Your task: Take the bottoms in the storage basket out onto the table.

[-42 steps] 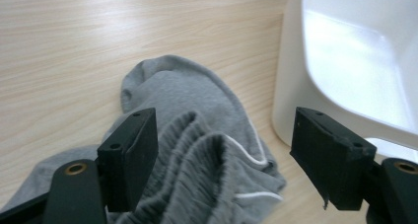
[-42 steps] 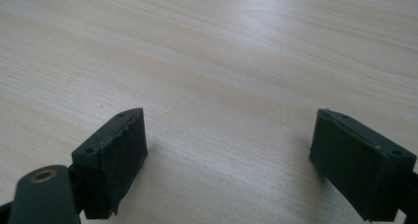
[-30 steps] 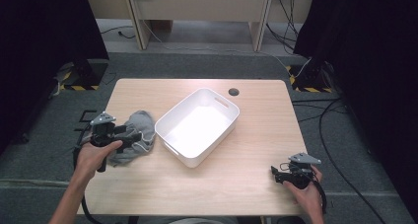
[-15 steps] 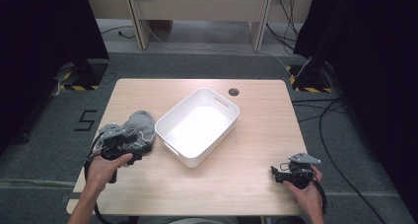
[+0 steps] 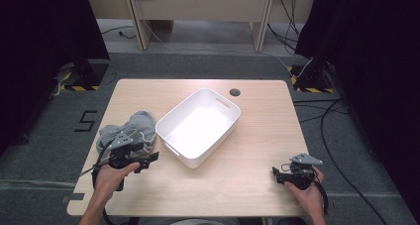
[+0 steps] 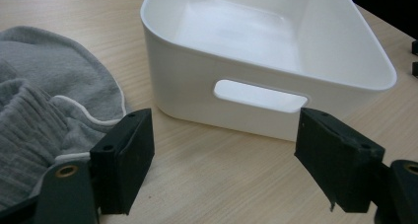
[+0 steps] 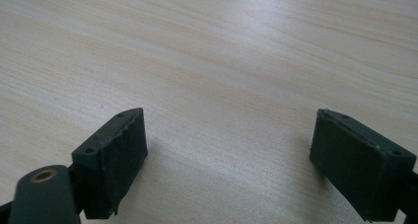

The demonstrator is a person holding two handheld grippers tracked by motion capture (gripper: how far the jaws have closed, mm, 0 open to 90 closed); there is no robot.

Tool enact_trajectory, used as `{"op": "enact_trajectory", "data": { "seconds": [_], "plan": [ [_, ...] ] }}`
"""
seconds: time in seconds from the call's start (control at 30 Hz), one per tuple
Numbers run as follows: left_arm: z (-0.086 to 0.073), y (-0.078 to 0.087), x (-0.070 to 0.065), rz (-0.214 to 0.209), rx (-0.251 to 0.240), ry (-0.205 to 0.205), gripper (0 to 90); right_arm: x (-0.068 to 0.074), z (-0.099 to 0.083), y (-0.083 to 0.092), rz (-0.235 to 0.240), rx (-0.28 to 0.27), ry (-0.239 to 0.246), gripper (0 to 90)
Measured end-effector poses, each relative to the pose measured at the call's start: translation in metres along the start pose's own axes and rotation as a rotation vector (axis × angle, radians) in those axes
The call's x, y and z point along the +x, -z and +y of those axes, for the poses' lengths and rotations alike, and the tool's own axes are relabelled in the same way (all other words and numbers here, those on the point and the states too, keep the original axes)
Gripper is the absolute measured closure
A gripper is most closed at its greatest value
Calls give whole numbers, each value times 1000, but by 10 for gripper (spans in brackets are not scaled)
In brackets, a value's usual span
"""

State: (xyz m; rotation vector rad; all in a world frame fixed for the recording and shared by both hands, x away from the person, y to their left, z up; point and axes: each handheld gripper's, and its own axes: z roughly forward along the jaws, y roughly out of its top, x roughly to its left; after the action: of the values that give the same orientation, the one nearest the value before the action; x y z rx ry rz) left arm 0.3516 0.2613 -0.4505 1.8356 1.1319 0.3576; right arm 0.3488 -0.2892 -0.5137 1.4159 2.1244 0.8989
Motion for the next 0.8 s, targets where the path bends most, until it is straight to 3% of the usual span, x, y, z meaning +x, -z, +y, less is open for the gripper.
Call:
{"op": "enact_trajectory", "data": {
  "seconds": [0.6, 0.8],
  "plan": [
    [-15, -19, -19, -15, 38, -33, 220, 0, 1, -1, 1, -1, 2, 147],
    [-22, -21, -18, -14, 37, -28, 221, 0, 1, -1, 1, -1, 3, 147]
  ]
}}
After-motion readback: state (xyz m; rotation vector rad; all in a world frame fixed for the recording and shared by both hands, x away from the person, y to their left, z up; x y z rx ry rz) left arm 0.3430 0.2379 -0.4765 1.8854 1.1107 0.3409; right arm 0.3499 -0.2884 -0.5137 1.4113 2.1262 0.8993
